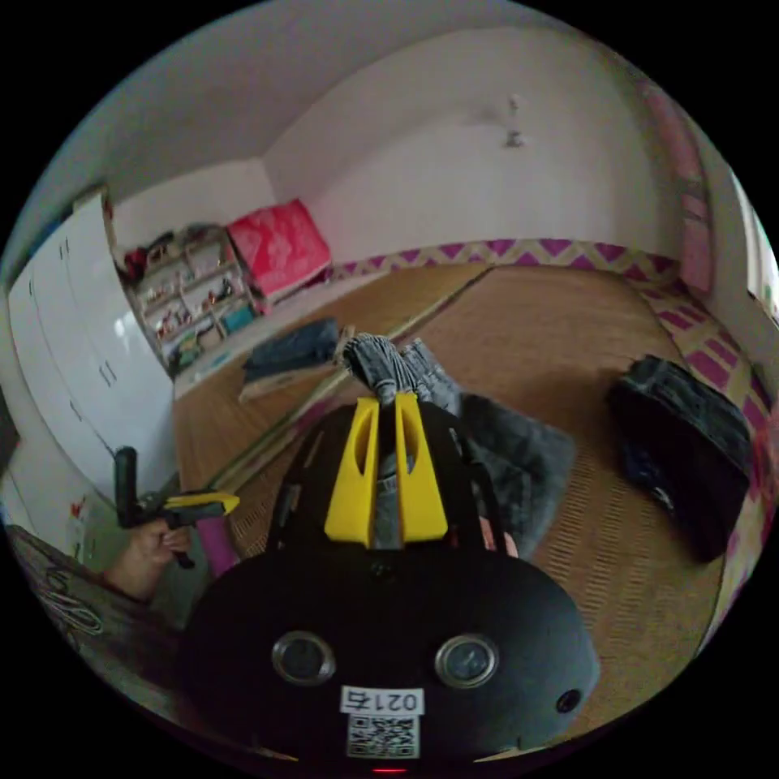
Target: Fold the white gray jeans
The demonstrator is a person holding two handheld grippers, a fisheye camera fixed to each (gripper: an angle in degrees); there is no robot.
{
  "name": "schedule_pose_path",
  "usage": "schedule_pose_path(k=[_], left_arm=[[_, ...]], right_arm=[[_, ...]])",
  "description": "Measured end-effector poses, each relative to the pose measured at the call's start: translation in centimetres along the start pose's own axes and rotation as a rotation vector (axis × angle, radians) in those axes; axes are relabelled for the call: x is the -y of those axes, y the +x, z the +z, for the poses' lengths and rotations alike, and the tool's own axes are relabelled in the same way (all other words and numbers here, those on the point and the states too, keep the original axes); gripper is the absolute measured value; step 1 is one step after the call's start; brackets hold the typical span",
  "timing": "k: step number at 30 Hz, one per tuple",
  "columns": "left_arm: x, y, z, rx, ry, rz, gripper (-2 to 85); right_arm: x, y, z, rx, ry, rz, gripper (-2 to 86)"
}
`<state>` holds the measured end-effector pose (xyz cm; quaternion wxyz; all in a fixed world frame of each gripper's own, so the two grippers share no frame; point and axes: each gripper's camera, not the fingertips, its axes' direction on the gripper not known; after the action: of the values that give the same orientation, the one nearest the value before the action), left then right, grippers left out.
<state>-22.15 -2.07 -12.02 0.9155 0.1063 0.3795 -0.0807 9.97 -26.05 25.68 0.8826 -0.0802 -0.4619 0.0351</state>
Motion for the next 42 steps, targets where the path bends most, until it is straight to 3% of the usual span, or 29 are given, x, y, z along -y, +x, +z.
schedule_pose_path(k=[6, 10, 14, 16, 20, 27, 31, 34, 39, 42], left_arm=[[1.4, 5.2, 3.5, -0.049, -0.034, 0.162, -0.9], [2.5, 9.0, 6.4, -0.12, -0.064, 0.235, -0.8], [4.3, 13.6, 10.3, -0.166, -0.089, 0.327, 0.3], [5.3, 15.8, 12.3, -0.168, -0.118, 0.392, 3.6], [7.3, 21.1, 17.4, -0.171, -0.246, 0.552, 10.2], [7.9, 26.2, 23.7, 0.01, -0.333, 0.75, 10.8], [9.5, 25.0, 23.5, -0.043, -0.347, 0.679, 6.1], [11.7, 21.5, 21.5, -0.186, -0.3, 0.53, 2.4], [16.8, 10.3, 10.0, -0.26, -0.007, 0.284, 0.1], [18.7, 1.1, 1.1, -0.181, 0.133, 0.16, -0.3]], right_arm=[[-3.3, 14.0, -20.6, -0.108, 0.205, 0.319, 3.1], [-9.0, 22.2, -25.1, -0.189, 0.208, 0.574, 3.1], [-14.0, 29.5, -26.5, -0.141, 0.158, 0.845, 2.8], [-13.5, 30.1, -27.9, -0.08, 0.212, 0.849, 2.7], [-9.6, 29.8, -29.9, -0.162, 0.161, 0.776, 2.8], [-6.8, 31.0, -33.3, -0.079, 0.2, 0.797, 2.5], [-5.2, 31.0, -34.6, -0.073, 0.197, 0.796, 2.2], [-3.9, 30.9, -35.4, -0.071, 0.188, 0.794, 2.1], [-2.2, 30.6, -36.6, -0.067, 0.184, 0.806, 2.1], [-1.3, 30.2, -37.1, -0.072, 0.179, 0.81, 2.1]])
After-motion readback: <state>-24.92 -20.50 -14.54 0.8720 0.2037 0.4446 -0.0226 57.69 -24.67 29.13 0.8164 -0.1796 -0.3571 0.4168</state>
